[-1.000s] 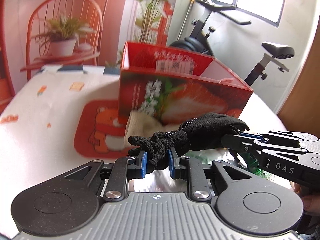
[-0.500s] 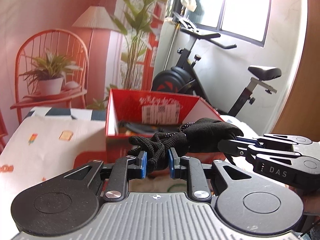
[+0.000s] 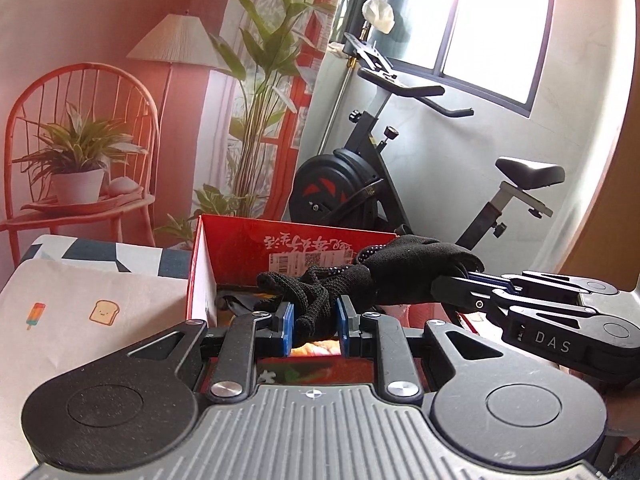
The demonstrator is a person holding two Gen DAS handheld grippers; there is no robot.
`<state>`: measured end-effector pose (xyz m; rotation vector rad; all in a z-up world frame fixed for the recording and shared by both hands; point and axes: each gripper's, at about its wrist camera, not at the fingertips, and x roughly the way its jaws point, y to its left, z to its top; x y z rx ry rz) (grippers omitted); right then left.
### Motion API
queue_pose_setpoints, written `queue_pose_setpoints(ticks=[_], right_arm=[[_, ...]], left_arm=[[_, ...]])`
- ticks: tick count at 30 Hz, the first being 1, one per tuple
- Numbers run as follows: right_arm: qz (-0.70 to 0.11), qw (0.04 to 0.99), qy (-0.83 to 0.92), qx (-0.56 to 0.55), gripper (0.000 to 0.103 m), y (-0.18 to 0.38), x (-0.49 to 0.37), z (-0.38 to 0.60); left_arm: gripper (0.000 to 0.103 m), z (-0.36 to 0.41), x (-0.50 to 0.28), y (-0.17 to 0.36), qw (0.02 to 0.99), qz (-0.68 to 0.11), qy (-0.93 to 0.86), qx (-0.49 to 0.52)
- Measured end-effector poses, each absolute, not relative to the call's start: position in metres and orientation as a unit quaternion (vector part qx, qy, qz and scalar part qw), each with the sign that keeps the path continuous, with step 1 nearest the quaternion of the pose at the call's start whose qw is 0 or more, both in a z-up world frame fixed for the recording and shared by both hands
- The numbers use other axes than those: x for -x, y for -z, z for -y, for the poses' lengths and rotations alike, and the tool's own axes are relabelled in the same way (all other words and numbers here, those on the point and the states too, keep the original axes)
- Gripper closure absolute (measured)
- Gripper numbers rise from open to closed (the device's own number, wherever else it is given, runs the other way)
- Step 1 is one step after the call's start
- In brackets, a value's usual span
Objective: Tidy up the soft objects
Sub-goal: 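Lower the black glove into the box and open both tools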
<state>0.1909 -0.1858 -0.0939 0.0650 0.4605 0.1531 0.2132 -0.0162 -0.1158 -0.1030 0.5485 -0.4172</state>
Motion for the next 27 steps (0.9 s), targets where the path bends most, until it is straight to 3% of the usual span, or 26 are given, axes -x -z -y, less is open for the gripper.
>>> queue_pose_setpoints(ticks=[12, 23, 27], right_arm=[[-0.281, 0.958, -0.055, -0.029, 0.092, 0.103, -0.289, 0.2], [-0.368, 0.928, -0.037, -0.042, 0.092, 0.148, -0.349, 0.215], [-0.395, 0.918, -0.025, -0.034, 0.091, 0.16, -0.363, 0.215]], left_arm=[[0.081, 0.026, -0.288, 0.12, 0.933, -0.306, 0.187, 0.042], [0.08, 0.045, -0.346, 0.142, 0.92, -0.352, 0.171, -0.006], [0.072, 0.046, -0.357, 0.148, 0.918, -0.358, 0.169, -0.01]])
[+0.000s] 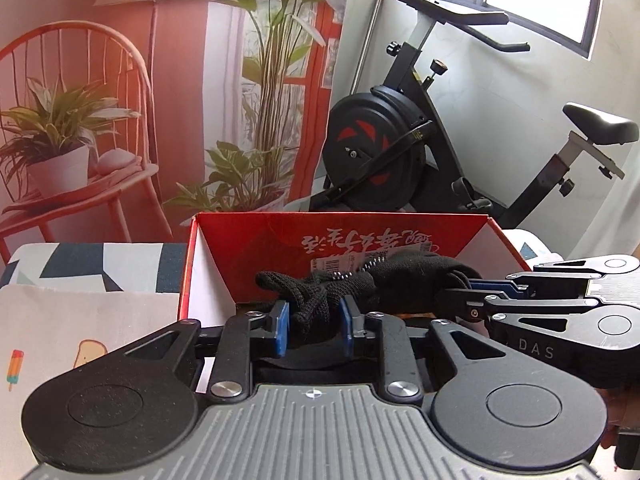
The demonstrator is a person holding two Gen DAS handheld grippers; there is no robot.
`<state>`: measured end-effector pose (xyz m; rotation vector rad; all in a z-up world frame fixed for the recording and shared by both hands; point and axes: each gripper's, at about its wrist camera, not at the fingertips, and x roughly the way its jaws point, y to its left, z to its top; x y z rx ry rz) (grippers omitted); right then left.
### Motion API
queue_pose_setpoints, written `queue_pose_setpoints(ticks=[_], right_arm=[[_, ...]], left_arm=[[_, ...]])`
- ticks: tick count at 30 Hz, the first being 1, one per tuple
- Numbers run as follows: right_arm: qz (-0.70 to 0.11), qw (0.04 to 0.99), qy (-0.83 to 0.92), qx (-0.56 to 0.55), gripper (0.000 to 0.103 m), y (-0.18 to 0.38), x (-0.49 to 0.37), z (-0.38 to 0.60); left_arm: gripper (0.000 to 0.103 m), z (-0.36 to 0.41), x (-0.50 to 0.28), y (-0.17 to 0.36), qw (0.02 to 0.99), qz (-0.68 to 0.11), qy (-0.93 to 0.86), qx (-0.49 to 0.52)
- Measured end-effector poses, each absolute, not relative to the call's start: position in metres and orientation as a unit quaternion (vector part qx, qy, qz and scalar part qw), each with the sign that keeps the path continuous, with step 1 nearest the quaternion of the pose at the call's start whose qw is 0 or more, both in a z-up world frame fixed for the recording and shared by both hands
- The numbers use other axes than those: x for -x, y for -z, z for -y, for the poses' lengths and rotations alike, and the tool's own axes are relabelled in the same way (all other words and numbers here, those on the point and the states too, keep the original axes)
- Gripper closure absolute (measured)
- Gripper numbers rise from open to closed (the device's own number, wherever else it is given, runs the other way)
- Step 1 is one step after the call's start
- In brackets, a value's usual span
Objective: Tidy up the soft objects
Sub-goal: 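Lower the black glove into the box and open both tools, then reach both tools to the clear bag of green cable and grasp it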
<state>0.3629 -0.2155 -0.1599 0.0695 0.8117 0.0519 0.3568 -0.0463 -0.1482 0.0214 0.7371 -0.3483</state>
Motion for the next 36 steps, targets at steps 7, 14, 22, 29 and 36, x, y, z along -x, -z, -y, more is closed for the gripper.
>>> queue_pose_setpoints(ticks=[7, 14, 22, 29, 36], right_arm=[[-0.401, 0.916, -0.004, -0.016, 0.078, 0.17, -0.36, 0.219], [-0.389, 0.921, -0.002, -0.014, 0.075, 0.159, -0.337, 0.222], [-0.358, 0.934, 0.001, -0.023, 0.074, 0.137, -0.288, 0.216], [-0.325, 0.945, -0.009, -0.04, 0.074, 0.129, -0.232, 0.207], [-0.313, 0.948, -0.021, -0.054, 0.074, 0.138, -0.174, 0.193]], left_arm=[[0.061, 0.041, -0.356, 0.149, 0.922, -0.353, 0.16, -0.017], [0.055, 0.036, -0.339, 0.133, 0.928, -0.338, 0.158, -0.019], [0.05, 0.03, -0.29, 0.114, 0.93, -0.328, 0.163, -0.026], [0.05, 0.013, -0.236, 0.115, 0.925, -0.342, 0.163, -0.011], [0.05, -0.003, -0.187, 0.139, 0.911, -0.377, 0.169, 0.009]])
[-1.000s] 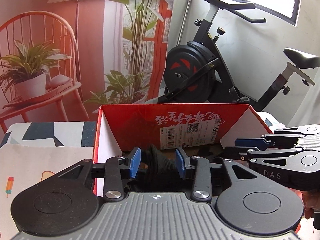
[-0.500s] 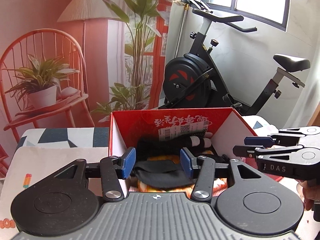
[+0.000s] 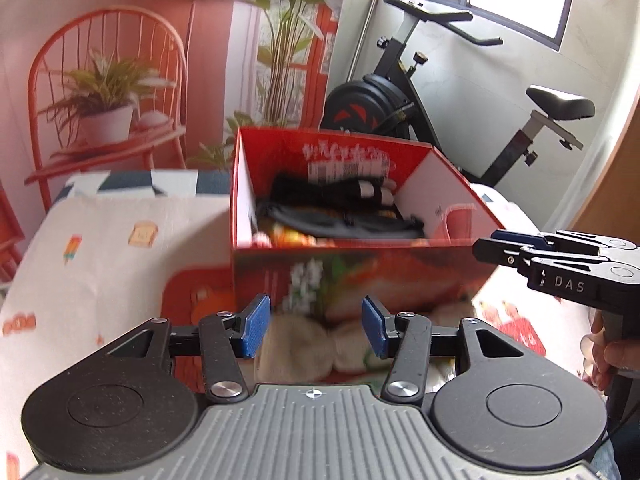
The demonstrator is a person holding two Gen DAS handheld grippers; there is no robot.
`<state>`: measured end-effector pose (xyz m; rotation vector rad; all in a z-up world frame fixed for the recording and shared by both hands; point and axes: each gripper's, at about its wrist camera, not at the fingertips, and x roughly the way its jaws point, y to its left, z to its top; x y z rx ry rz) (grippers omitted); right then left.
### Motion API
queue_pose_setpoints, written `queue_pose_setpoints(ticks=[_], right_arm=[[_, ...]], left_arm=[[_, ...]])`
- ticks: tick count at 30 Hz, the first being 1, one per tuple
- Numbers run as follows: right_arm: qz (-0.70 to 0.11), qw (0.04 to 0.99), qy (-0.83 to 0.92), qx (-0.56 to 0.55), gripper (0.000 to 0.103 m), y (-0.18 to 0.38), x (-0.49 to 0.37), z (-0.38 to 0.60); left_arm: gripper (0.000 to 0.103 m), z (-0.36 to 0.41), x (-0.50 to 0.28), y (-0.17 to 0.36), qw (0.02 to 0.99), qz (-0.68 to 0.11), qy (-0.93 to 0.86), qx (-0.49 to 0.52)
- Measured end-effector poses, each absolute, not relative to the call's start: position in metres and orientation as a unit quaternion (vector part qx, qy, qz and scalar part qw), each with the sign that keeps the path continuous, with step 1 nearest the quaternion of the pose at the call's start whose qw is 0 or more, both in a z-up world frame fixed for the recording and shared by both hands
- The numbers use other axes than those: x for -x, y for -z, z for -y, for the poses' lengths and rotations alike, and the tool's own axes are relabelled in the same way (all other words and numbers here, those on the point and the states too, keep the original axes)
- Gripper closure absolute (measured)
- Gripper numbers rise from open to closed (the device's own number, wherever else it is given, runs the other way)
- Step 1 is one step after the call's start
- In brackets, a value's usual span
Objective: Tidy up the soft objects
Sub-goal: 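Reach both tools to the clear bag of green cable and grasp it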
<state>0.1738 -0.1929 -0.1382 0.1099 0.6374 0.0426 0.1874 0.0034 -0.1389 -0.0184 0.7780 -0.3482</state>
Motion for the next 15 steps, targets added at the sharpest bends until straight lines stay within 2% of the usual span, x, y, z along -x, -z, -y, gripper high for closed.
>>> queue_pose_setpoints(ticks=[12, 15], right_arm=[[-0.372, 0.92, -0.032, -0.116, 0.072, 0.203, -0.11, 0.168], [-0.382, 0.915, -0.034, -0.125, 0.067, 0.214, -0.107, 0.164]], left_arm=[[0.05, 0.0, -0.151, 0.206, 0.878, -0.438, 0.184, 0.065], [0.05, 0.006, -0.15, 0.219, 0.871, -0.449, 0.189, 0.069]])
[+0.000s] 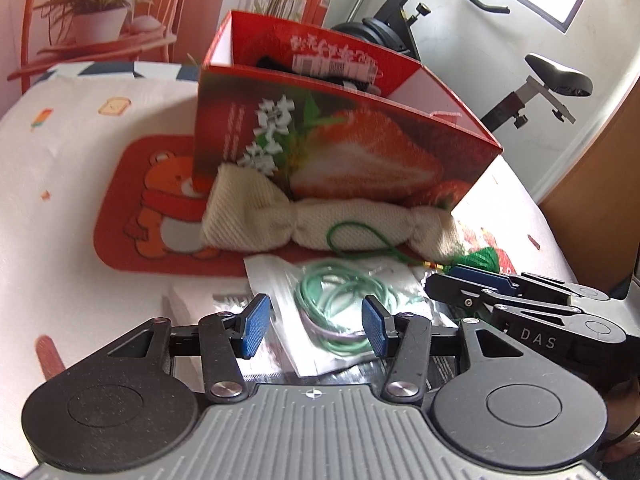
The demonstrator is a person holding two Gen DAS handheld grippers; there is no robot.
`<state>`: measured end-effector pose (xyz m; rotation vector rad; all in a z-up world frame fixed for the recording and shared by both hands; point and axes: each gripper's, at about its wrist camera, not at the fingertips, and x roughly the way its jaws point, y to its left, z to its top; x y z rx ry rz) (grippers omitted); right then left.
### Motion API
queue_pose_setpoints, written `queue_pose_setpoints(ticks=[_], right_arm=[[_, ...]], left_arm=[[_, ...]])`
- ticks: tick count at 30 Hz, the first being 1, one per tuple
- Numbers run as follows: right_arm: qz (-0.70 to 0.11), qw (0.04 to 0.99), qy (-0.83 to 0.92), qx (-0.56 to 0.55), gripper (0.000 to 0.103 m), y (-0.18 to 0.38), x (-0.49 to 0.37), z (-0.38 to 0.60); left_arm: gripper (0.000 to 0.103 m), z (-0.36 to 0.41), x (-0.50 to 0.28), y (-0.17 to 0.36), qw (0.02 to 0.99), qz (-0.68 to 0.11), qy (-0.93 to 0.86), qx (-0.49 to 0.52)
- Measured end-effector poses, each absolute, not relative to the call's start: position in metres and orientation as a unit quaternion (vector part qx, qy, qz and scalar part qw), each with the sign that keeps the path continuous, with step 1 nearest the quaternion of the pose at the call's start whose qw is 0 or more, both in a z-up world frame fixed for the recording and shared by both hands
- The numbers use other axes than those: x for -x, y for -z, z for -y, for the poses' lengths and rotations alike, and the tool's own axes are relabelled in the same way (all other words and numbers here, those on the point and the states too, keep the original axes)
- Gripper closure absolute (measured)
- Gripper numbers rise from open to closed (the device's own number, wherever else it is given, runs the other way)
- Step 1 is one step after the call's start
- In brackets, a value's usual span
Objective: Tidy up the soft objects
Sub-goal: 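Reach both tools to the clear bag of green cable and grasp it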
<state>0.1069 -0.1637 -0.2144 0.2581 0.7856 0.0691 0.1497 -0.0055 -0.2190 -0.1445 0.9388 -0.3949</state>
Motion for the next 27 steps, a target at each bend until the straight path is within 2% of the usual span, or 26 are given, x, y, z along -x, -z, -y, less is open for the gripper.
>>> queue_pose_setpoints(ticks=[4, 8, 27], right_arm=[[-0.383, 0.915, -0.036, -0.125, 0.059, 0.225, -0.101, 0.159], [-0.394, 0.908, -0.032, -0.141, 0.056, 0.237, -0.099, 0.162], [-0.384, 0.907, -0.039, -0.166, 0.053, 0.247, -0.101, 0.166]], left_arm=[[0.05, 0.008, -0.148, 0.235, 0.864, -0.461, 0.189, 0.074], [0.05, 0.005, -0.148, 0.244, 0.864, -0.461, 0.185, 0.081], [0.052, 0.005, -0.146, 0.249, 0.869, -0.451, 0.177, 0.098]])
